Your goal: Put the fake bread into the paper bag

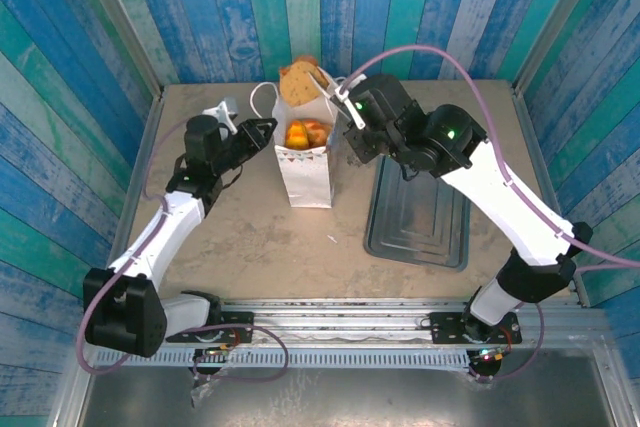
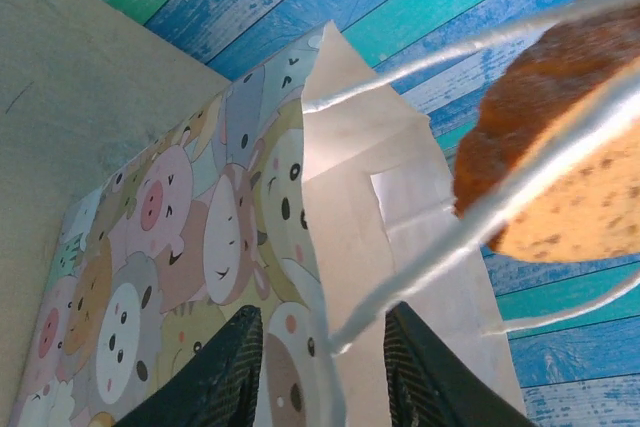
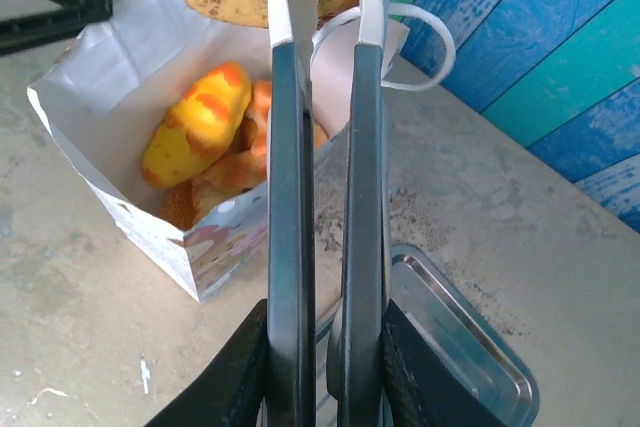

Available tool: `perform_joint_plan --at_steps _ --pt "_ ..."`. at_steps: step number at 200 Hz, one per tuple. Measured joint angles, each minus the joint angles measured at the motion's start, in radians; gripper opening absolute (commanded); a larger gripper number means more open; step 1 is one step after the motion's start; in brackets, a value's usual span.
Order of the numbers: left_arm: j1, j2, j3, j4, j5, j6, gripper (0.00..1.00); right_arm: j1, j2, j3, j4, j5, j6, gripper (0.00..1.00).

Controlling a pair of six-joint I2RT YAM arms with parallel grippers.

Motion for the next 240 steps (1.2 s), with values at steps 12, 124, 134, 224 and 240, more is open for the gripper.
perform_joint_plan --at_steps 12,124,134,224,240 --pt "-0.001 0.002 0.0 0.0 0.0 -0.003 0.3 0.005 -0.006 0.0 -0.001 -0.006 0.0 0.07" --pt "-0.002 0.004 -0.002 0.008 -0.021 -0.011 0.21 0.014 -0.135 -0.234 0.121 -0.122 0.105 0.07" --pt "-0.002 0.004 -0.002 0.007 -0.023 -0.011 0.2 0.014 -0.135 -0.258 0.124 -0.122 0.111 0.07" --pt "-0.002 0.003 -0.019 0.02 -0.032 -0.011 0.19 0.015 -0.132 -0.304 0.084 -0.015 0.093 0.19" --pt "-0.002 0.003 -0.019 0.023 -0.032 -0.011 0.19 0.015 -0.13 -0.304 0.079 -0.011 0.088 0.25"
